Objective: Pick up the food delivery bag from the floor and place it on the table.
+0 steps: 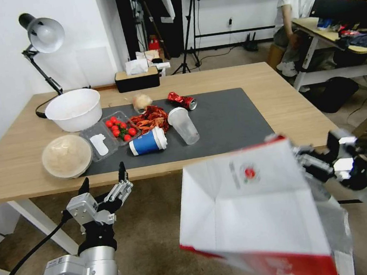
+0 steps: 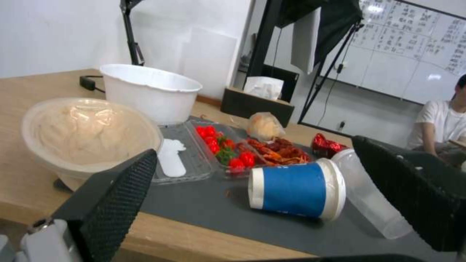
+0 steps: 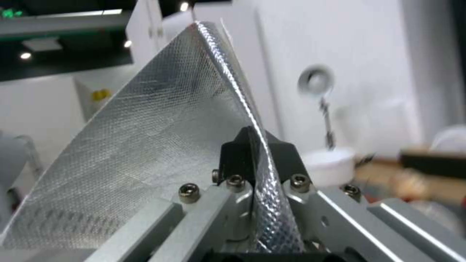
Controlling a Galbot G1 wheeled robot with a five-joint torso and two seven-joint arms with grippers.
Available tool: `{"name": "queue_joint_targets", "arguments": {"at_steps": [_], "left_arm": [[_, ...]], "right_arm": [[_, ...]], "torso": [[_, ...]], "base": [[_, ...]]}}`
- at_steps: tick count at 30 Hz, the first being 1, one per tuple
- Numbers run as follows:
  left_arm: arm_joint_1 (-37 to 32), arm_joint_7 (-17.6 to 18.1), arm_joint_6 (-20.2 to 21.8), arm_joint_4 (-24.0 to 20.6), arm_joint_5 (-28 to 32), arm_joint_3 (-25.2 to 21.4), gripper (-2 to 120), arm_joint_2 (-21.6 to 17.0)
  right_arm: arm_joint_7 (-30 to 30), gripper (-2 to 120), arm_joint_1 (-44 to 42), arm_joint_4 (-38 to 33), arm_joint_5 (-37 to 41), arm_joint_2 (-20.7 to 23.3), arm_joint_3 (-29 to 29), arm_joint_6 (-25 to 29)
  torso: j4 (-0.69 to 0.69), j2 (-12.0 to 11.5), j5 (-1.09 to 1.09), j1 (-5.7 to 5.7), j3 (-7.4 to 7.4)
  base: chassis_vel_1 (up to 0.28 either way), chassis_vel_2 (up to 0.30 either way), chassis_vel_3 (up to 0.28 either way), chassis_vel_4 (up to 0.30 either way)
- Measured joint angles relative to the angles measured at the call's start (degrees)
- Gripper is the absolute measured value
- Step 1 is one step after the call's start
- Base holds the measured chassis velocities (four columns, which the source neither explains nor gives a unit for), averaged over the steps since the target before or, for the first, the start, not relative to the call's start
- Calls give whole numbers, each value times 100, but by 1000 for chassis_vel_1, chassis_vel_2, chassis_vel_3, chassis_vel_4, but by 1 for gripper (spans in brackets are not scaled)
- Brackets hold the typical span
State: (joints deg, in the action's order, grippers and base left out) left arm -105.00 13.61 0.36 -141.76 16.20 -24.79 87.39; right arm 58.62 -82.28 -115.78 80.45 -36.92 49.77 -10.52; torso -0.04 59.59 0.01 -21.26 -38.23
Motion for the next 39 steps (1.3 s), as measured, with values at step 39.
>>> {"name": "queue_joint_targets", "arguments": {"at_steps": [39], "left_arm": [[-33,-29,-91,75,-165,1,100,96]], "right_arm": [[-5956,0,2361,524,1310,588,-1407,723]], "torso": [[-1,-28,-1,14,16]], "base": [[0,0,0,0]]}}
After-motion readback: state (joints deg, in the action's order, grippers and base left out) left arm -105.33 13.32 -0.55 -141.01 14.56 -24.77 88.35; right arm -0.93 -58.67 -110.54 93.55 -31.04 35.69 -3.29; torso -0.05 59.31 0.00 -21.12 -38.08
